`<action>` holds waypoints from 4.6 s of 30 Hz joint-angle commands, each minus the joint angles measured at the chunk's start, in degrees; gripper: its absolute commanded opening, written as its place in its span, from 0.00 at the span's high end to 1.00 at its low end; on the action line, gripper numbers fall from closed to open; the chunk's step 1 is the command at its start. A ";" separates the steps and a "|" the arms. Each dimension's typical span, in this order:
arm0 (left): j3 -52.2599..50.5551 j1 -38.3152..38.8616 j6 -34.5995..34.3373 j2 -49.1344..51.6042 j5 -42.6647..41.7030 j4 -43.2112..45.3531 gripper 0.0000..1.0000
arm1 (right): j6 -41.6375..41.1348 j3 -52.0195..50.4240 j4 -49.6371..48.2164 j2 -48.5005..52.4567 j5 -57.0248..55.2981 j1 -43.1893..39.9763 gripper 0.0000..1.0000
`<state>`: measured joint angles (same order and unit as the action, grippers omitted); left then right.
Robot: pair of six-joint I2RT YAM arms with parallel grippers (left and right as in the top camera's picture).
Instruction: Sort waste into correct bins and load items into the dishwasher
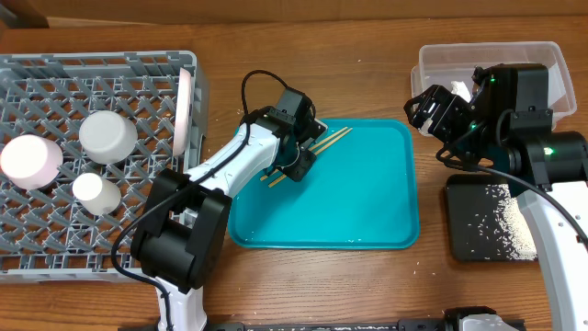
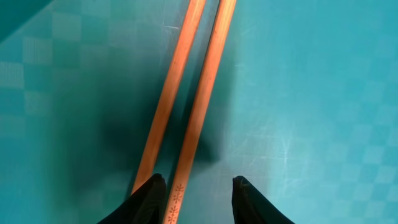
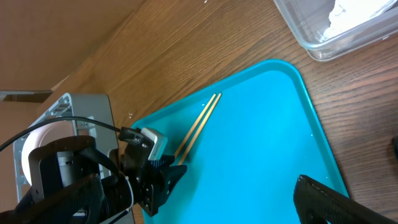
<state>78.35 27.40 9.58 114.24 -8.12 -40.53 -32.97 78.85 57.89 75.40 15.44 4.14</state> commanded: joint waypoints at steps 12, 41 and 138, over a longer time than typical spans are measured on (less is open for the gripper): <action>-1.27 0.39 4.85 -0.11 0.63 0.26 0.62 | 0.42 0.31 -0.33 0.02 -0.61 -0.11 0.00; 4.85 0.37 -2.91 -1.97 -17.68 -4.59 0.96 | 0.42 0.31 -0.33 0.02 -0.63 -0.11 0.00; 15.32 -41.68 -3.37 -8.63 -5.68 -26.38 0.00 | 0.44 0.31 -0.31 0.02 -0.61 -0.11 0.00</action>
<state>93.56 -14.61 8.67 105.23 -5.82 -66.37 -32.97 78.85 57.87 75.40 15.42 4.14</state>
